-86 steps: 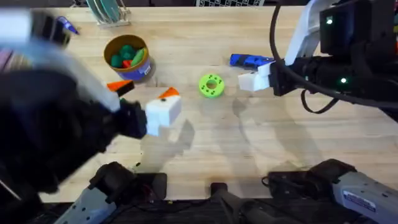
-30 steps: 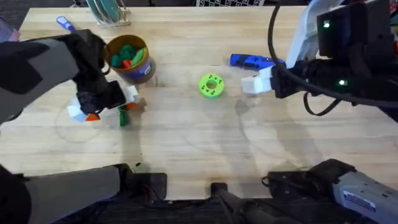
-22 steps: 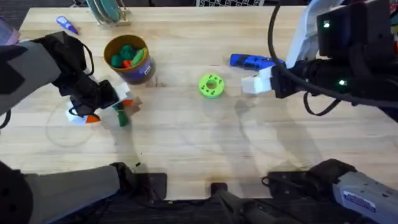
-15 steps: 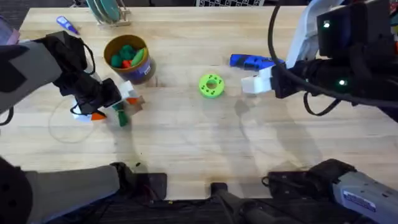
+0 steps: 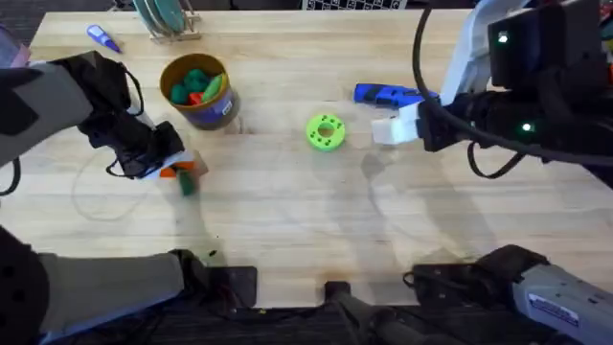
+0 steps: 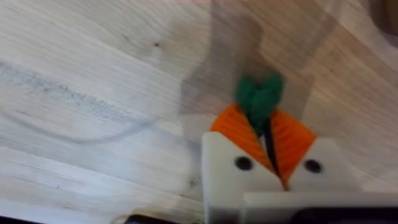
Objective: Pick up the gripper from the table and insert it into the empty holder that is missing its gripper. Then pick up a screw, insert it into the mounting hole, and use the screwdriver to tighten it. Finally, clean up the table by picking up the vegetable and placing it into the bucket.
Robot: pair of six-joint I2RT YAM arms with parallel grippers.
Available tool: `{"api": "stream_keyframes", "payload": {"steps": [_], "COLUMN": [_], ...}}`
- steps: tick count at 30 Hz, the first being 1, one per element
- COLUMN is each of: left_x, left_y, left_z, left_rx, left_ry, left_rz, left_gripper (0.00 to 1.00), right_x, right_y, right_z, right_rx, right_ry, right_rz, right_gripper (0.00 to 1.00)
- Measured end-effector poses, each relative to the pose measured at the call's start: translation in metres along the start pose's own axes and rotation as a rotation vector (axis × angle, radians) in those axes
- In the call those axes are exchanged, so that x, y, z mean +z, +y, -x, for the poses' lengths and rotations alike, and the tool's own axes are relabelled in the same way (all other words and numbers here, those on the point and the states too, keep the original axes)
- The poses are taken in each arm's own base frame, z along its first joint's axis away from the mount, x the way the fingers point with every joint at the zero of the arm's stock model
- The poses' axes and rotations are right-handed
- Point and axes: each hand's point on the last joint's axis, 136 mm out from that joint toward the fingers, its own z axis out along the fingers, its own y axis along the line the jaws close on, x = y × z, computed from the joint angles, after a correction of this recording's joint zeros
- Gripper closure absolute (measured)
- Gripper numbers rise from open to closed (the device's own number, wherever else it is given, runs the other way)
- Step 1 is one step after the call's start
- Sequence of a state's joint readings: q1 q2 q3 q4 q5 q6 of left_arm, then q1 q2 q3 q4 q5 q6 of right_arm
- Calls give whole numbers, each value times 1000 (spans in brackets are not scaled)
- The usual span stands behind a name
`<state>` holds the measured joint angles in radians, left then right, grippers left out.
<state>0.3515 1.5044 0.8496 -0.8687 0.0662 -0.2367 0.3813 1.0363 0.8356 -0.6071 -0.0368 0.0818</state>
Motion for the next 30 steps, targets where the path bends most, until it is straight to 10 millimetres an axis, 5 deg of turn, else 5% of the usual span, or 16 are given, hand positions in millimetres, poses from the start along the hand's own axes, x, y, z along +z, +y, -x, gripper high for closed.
{"api": "stream_keyframes", "payload": {"steps": [2,7,11,17,23,26,30], "left_x": [0,-8,-38,-114,-177,-190,-184], "left_y": [0,1,-1,-16,-51,-69,-94], "left_z": [-3,-22,-24,3,51,67,79], "left_rx": [5,6,7,26,88,129,189], "left_ry": [14,101,114,-139,-505,-587,-591], "left_rz": [-3,12,14,-62,-259,-324,-373], "left_gripper": [984,984,985,986,987,988,988], "right_x": [0,0,0,0,0,0,0], "right_y": [0,-1,-1,-1,-1,-1,-1], "right_z": [0,0,0,0,0,0,0], "right_rx": [0,0,0,0,0,0,0], "right_ry": [0,0,-1,-1,-1,-1,-1], "right_rz": [-3,-6,-6,-6,-6,-6,-6], "right_gripper": [50,49,51,51,51,50,51]}}
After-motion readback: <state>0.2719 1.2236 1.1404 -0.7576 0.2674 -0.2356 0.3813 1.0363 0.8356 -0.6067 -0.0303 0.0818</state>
